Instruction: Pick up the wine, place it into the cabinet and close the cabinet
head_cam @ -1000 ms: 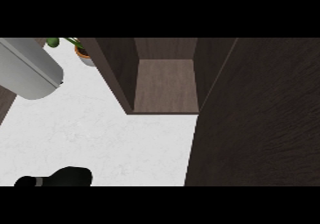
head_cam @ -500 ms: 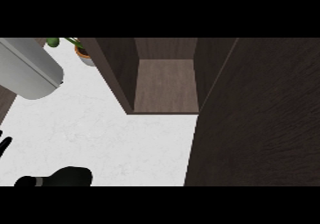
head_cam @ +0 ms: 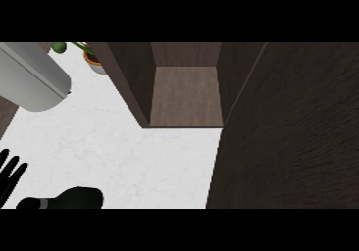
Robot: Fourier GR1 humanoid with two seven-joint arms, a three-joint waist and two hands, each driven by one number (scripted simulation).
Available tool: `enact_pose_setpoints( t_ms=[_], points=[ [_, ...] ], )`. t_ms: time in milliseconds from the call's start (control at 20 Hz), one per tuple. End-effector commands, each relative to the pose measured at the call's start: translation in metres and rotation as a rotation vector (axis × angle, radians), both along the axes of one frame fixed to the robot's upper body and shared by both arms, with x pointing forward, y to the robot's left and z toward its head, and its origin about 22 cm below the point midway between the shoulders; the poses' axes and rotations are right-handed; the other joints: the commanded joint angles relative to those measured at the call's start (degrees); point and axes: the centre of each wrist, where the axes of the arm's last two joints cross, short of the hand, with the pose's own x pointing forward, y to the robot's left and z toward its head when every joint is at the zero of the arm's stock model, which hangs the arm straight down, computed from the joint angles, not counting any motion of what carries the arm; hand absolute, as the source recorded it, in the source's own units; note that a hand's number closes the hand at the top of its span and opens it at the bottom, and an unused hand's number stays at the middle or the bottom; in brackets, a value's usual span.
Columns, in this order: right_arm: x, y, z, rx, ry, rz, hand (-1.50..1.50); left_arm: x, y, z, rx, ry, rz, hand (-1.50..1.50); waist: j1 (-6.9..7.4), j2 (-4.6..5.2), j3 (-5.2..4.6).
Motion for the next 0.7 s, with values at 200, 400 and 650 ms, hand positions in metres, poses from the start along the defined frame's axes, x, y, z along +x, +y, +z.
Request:
enact_pose_setpoints(
  t_ms=[200, 400, 650],
  points=[
    [-0.025, -0.008, 0.002, 0.017, 0.01, 0.05, -1.5, -0.007, -0.004, -0.056, 0.005, 0.03, -0.006, -1.5, 0.01, 0.05, 0.01],
    [-0.036, -0.002, -0.006, -0.002, 0.004, 0.076, -1.5, 0.003, -0.001, -0.08, -0.008, 0.054, 0.002, -1.5, -0.31, 0.03, -0.01],
    [-0.02, 0.0, -0.003, 0.011, 0.01, 0.054, -1.5, -0.011, 0.007, -0.105, -0.011, 0.094, -0.002, -1.5, 0.05, 0.12, 0.01]
  ],
)
